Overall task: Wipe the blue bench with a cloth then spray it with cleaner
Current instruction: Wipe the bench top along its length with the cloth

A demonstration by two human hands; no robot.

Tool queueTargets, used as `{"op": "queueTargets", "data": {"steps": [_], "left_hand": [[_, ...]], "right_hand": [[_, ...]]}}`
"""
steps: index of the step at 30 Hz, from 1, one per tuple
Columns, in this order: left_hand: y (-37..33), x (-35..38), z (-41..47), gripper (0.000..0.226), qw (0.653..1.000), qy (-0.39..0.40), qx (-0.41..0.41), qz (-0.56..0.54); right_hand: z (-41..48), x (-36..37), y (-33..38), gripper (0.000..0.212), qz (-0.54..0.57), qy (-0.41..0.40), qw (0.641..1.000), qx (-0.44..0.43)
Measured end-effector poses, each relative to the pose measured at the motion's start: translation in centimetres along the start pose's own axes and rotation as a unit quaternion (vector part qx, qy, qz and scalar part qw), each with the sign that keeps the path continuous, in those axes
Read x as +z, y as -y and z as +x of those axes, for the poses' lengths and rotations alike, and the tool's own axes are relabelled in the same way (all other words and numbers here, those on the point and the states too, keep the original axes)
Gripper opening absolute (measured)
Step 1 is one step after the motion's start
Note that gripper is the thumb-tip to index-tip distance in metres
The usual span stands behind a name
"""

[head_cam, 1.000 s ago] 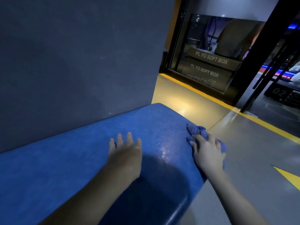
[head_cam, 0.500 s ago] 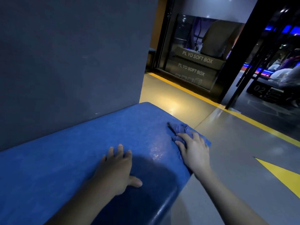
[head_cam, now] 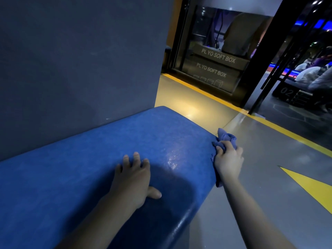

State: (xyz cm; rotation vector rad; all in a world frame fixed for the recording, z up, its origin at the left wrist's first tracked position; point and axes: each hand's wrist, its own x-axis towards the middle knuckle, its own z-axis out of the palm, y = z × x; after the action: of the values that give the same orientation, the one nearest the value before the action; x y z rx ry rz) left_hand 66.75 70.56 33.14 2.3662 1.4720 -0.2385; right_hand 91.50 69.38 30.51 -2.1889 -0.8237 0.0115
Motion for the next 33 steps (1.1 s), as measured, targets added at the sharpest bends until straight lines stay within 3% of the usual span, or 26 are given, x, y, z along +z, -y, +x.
{"op": "queueTargets", "data": {"steps": [5, 11, 14, 18, 20, 23, 27, 30, 33], "left_hand": [[-0.1, -0.2, -0.1, 0.093, 1.0, 0.005, -0.005, -0.009], [0.3, -0.4, -0.7, 0.093, 1.0, -0.01, -0.004, -0.012], [1.3, -0.3, -2.2, 0.095, 1.0, -0.012, -0.022, -0.011], [4.1, -0.2, -5.1, 0.108, 0.995, 0.029, -0.096, -0.016], [5.2, -0.4, -6.2, 0.114, 0.993, 0.048, -0.11, -0.018], [6.0, -0.6, -7.1, 0.122, 0.992, 0.065, -0.104, -0.037], [7.1, -0.4, -7.4, 0.13, 0.989, 0.057, -0.131, -0.026], [7.6, -0.4, -7.4, 0.135, 0.985, 0.056, -0.158, -0.034], [7.4, -0.4, -7.2, 0.136, 0.984, 0.064, -0.16, -0.047]], "right_hand": [[-5.8, -0.1, 1.0, 0.022, -0.079, 0.022, 0.991, -0.103], [-11.1, -0.1, 3.9, 0.035, -0.155, 0.083, 0.944, -0.28], [-9.0, -0.3, 4.6, 0.049, -0.177, 0.152, 0.941, -0.246], [-9.0, 1.2, 7.0, 0.058, -0.194, 0.141, 0.954, -0.179], [-10.8, 2.4, 8.1, 0.053, -0.218, 0.156, 0.943, -0.197], [-14.5, 3.8, 8.9, 0.042, -0.194, 0.109, 0.925, -0.307], [-16.0, 3.6, 9.5, 0.042, -0.176, 0.136, 0.893, -0.392], [-13.0, 5.0, 10.6, 0.043, -0.18, 0.133, 0.899, -0.377], [-10.7, 7.4, 13.4, 0.045, -0.189, 0.214, 0.907, -0.31]]}}
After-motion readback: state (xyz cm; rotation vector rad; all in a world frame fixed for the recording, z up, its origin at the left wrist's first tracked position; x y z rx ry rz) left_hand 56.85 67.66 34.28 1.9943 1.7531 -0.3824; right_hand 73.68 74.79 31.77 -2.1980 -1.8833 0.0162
